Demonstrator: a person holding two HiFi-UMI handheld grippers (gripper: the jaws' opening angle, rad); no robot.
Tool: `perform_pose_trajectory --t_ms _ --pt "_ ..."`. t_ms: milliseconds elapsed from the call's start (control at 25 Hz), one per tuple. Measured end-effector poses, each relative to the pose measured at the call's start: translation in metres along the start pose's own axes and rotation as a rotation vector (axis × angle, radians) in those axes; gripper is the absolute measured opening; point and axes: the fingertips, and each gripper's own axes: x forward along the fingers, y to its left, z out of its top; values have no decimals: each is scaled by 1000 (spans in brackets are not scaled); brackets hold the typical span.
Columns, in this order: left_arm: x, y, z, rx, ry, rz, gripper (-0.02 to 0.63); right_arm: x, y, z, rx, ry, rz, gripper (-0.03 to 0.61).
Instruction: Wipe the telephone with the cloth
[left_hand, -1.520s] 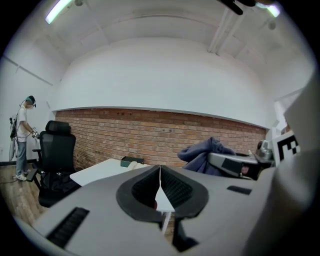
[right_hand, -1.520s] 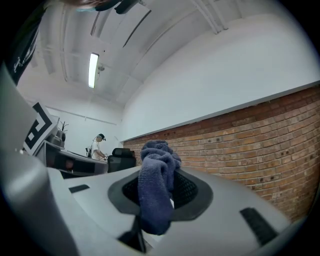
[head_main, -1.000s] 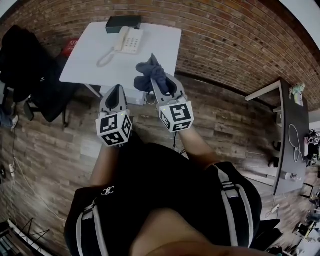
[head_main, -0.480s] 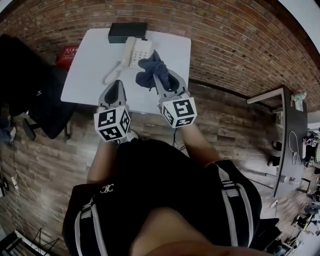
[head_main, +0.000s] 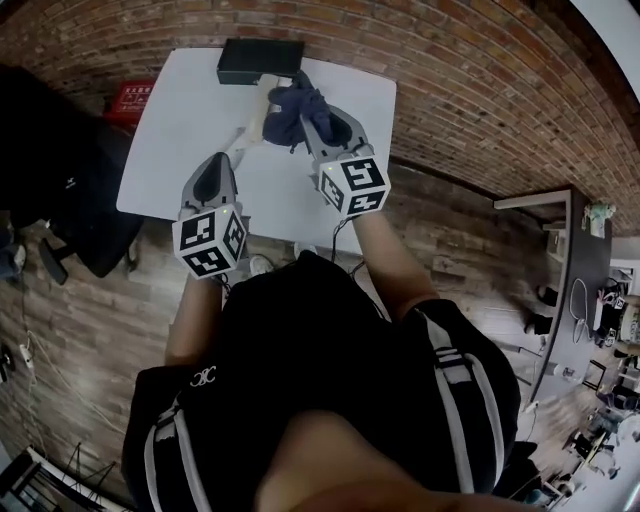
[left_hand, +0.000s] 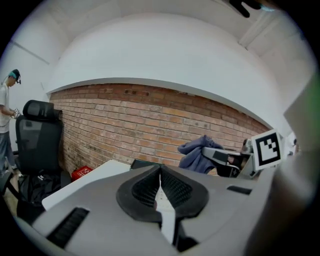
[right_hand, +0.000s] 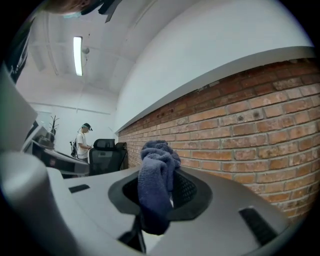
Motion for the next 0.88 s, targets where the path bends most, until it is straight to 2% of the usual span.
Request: perform_pose_trajectory --t_ms 120,280,560,720,880 --pt "8 9 6 -11 -5 64 6 43 -22 -11 -22 45 24 72" --pt "10 27 9 13 -13 167 6 104 -42 -32 -48 111 71 69" --pt "2 54 5 3 -6 305 6 186 -51 -111 -142 298 138 69" --pt "2 63 -3 -11 16 355 6 214 -56 -138 -189 322 152 69" --pt "3 69 -12 -24 44 384 6 228 -60 -153 -317 304 114 77"
